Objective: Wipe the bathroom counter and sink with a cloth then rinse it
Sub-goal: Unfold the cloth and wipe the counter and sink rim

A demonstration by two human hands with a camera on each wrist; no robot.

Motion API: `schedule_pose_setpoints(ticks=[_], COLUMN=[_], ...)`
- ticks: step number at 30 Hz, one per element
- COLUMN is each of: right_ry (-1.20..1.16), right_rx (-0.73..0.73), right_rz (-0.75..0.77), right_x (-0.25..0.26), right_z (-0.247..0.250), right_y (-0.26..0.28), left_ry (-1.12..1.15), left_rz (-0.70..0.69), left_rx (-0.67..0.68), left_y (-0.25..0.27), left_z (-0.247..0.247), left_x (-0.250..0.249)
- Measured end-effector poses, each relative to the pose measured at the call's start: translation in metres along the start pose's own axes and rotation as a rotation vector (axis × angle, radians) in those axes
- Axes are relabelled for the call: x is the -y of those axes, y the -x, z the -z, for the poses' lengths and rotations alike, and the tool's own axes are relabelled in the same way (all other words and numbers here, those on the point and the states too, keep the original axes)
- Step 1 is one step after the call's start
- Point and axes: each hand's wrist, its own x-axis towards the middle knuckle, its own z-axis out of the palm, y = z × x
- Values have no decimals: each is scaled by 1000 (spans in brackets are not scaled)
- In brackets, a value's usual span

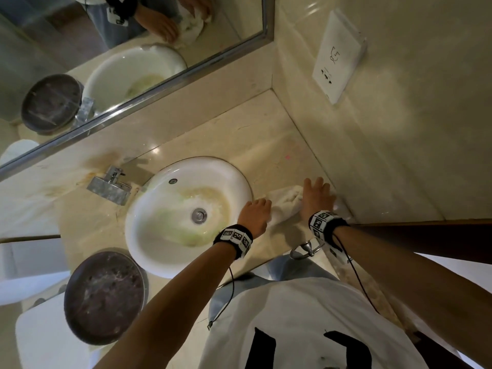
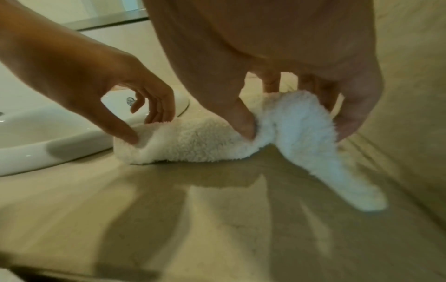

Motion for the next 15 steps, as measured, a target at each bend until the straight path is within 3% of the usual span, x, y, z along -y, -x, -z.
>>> schedule_pose_setpoints(ticks=[4, 9, 15], right_ry=[-93, -208, -155], right_rx=[85, 96, -37], right_rz=[-116, -42, 86], right_x=[-9, -17, -9], right_z=[-1, -10, -23], right_y=[-12, -14, -3], left_ry=[-4, -40, -134], left_rz=[-66, -87, -111], left_rx=[15, -11, -25], left_y=[-3, -5, -7], left_z=[-3, -6, -12], left_x=[2, 3, 7])
